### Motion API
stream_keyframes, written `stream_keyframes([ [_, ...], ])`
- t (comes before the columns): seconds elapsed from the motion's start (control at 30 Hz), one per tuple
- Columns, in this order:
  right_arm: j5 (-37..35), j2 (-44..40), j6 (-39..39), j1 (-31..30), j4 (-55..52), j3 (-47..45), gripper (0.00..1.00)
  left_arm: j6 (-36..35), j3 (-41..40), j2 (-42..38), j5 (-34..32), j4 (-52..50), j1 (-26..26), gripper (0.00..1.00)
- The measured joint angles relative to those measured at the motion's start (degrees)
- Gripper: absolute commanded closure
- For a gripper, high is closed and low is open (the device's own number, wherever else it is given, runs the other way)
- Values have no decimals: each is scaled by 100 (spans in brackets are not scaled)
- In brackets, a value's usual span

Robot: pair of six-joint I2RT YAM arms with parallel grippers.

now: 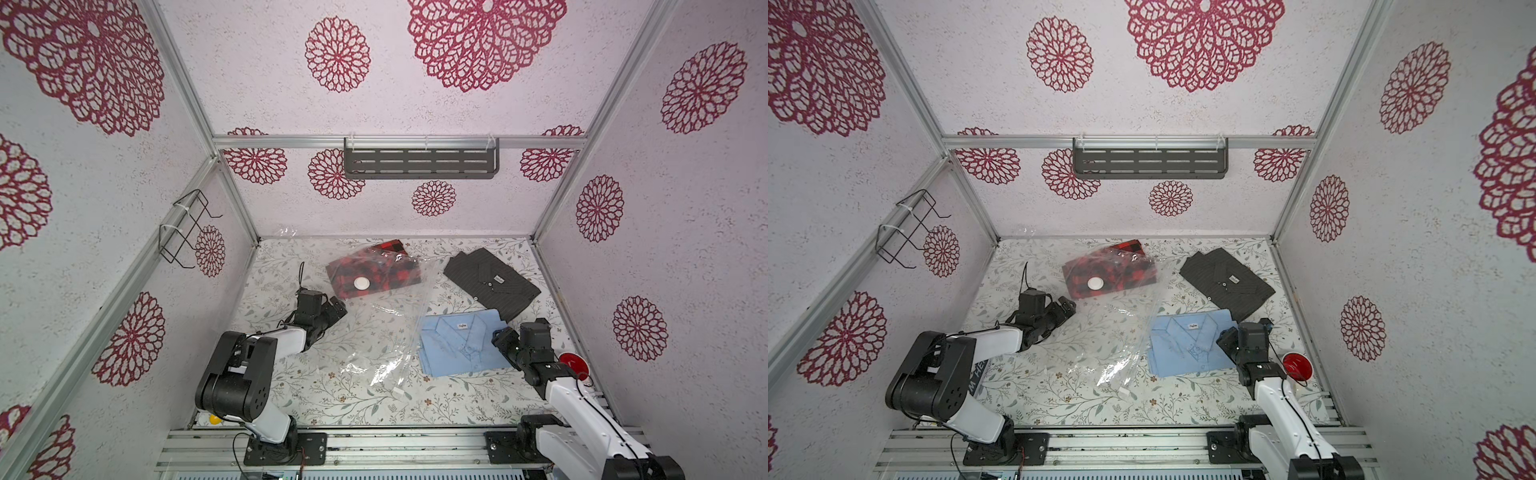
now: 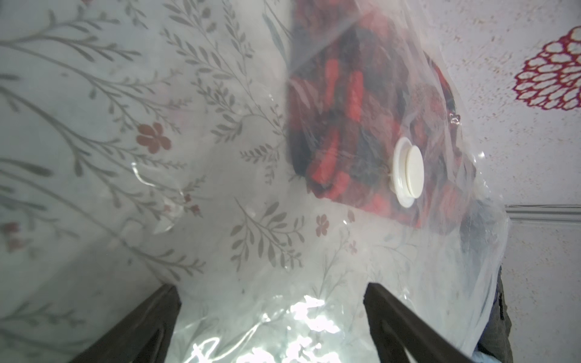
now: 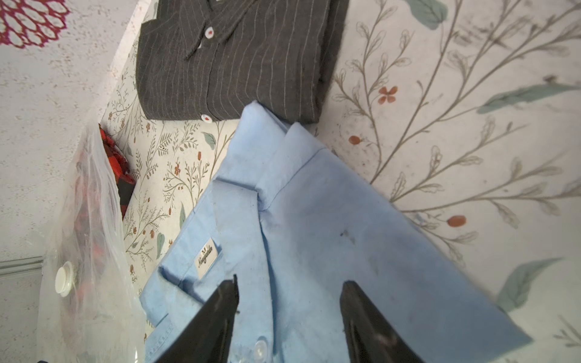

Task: Place the folded shirt into the vacuum bag
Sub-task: Move the shirt at the center of the board, then adjust the vacuum bag at the center of the board.

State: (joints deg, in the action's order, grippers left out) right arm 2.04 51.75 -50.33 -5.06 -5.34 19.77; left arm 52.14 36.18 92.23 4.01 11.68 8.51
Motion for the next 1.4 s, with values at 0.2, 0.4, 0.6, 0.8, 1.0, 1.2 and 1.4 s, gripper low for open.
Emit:
stream_keyframes([
  [0.2,1021,717,382,-553,564,728,46,-9,96,79,68,-28,-201,3],
  [0.4,2052,2540,640,-870,1923,1554,42,-181,59,-240,-109,-476,-109,3],
  [0.6,2603,4140,719,-984,2463,2100,41,-673,50,-1246,-614,-918,728,3],
  [0.8,3010,5088,682,-1252,2830,2883,46,-1102,267,-1443,-857,-1152,1305,3],
  [1.0,3348,5786,348,-1569,3128,3663,50,-1429,420,-1405,-953,-1292,1657,3],
  [1.2,3486,6072,20,-1899,3215,4433,51,-1729,551,-1307,-992,-1353,2020,3],
  [1.4,3574,6113,-199,-2057,3362,4736,52,-2041,905,-1113,-1200,-1521,2518,3],
])
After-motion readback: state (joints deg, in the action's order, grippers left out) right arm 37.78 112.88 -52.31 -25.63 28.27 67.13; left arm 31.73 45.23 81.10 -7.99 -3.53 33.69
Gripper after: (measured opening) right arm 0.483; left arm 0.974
